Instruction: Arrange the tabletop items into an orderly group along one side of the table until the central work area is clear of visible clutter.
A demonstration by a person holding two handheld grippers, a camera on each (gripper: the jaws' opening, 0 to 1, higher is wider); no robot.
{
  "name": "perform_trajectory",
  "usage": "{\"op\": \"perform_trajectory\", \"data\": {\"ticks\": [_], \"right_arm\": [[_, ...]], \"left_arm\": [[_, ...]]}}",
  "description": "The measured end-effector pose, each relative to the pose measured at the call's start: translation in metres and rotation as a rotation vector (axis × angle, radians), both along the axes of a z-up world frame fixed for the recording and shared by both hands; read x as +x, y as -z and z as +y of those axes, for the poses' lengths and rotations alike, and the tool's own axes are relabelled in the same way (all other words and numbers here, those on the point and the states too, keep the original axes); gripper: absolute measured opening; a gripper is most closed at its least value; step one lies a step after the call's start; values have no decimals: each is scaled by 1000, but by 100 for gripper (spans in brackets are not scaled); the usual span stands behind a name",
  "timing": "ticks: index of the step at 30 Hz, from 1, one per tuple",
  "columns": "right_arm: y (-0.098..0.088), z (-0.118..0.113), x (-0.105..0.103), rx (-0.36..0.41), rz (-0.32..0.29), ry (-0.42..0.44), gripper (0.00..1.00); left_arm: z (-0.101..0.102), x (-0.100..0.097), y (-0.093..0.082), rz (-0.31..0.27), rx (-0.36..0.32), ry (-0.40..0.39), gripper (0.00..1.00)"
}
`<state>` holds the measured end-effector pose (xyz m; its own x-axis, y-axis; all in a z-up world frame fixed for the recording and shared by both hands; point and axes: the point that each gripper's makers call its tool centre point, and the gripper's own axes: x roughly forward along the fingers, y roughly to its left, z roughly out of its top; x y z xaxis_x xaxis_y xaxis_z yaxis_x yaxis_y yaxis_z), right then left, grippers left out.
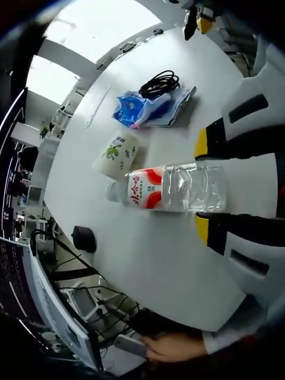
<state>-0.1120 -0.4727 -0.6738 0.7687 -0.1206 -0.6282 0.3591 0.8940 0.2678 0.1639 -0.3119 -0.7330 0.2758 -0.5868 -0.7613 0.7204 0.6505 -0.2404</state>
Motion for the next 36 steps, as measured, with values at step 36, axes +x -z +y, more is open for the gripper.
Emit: {"op": "perform_trajectory", "data": {"ticks": [36], "right_arm": [[1, 1, 5, 0, -2, -12, 53]], "left_arm": [[5, -10, 0, 10, 20, 78, 36]]}}
